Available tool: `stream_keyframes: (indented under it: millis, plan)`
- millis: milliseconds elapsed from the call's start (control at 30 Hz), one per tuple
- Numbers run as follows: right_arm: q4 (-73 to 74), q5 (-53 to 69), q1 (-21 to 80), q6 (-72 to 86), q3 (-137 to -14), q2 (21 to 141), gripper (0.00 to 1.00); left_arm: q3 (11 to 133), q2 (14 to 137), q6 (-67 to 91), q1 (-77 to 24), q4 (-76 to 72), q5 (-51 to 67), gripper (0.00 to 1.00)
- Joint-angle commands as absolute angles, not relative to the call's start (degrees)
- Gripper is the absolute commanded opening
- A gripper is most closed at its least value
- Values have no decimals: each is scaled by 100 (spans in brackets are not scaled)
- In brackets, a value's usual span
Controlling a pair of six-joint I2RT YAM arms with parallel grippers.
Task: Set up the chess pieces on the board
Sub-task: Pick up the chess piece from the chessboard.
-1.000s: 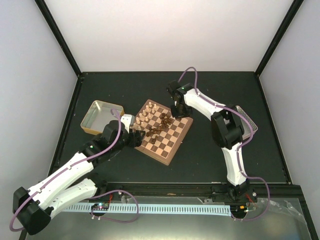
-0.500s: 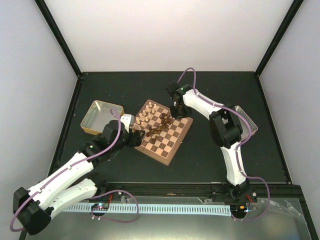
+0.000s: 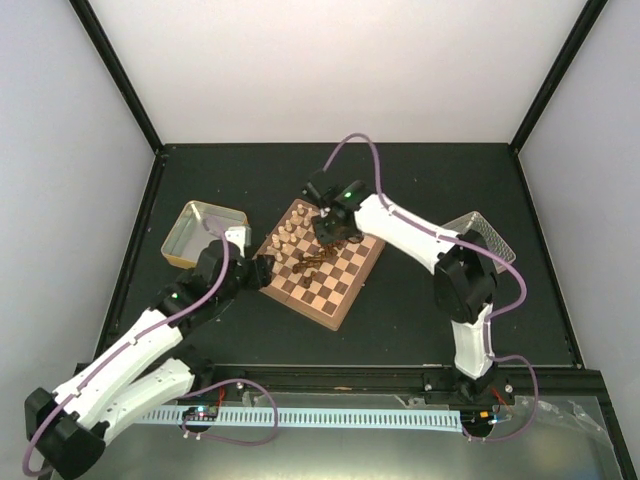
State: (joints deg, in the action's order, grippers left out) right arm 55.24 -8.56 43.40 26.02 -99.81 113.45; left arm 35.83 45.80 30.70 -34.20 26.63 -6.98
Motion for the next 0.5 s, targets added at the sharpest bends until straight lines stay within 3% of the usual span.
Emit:
stream_keyframes:
  millis: [0, 200, 467]
  plan:
    - [5344, -531, 4985, 2867, -9775, 11263, 44, 3588, 4077, 3548, -3150, 2966, -1084, 69]
    - [5173, -536, 5668, 3550, -9496, 11296, 41, 3324, 3523, 3908, -2984, 3013, -1133, 66]
    - [4657, -575, 5807, 4268, -8887, 11150, 34, 3130, 3610, 3778, -2966, 2608, -369, 66]
